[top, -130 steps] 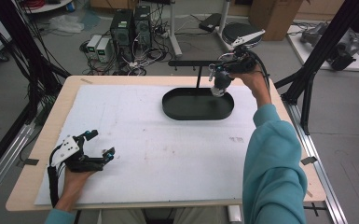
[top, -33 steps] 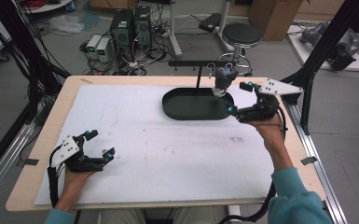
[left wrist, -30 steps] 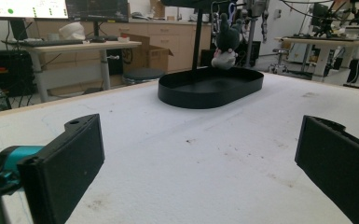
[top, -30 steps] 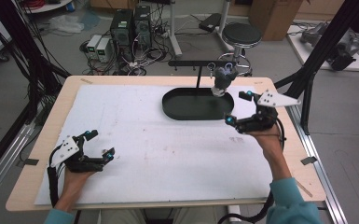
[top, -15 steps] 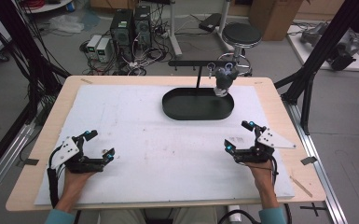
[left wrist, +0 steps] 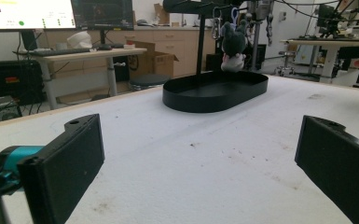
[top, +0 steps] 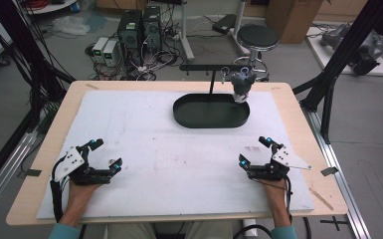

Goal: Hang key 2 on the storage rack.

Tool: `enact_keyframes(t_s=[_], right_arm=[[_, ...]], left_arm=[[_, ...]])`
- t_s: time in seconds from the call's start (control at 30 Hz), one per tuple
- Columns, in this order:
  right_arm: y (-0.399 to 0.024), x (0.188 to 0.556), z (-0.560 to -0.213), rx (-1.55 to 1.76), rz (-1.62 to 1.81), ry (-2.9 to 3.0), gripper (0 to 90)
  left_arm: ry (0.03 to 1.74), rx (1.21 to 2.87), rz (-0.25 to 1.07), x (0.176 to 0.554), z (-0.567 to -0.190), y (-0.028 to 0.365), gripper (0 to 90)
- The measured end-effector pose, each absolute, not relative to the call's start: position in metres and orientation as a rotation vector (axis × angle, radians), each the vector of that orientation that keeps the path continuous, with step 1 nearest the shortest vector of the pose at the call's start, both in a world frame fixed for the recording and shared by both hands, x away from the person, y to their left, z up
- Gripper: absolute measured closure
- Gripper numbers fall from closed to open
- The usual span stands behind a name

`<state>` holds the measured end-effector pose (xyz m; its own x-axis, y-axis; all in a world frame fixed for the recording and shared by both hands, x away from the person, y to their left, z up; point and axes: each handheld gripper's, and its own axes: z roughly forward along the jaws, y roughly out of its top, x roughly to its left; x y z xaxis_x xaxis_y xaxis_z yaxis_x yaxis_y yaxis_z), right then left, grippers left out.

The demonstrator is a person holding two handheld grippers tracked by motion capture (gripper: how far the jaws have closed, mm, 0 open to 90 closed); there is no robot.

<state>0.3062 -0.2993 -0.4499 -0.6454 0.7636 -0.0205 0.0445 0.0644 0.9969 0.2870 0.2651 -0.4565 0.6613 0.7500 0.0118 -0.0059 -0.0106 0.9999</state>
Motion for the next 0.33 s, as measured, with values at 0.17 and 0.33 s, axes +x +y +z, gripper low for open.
enact_keyframes(t_s=[0.17,0.33], right_arm=[[-0.2986,0.3077,-0.4543,0.809,1.634,1.799,0.6],[-0.2985,0.3074,-0.4547,0.805,1.624,1.779,0.7]], left_arm=[[0.658,1.475,0.666,0.2870,-0.4565,0.2657,1.7],[0.659,1.468,0.672,0.2865,-0.4567,0.2656,1.7]])
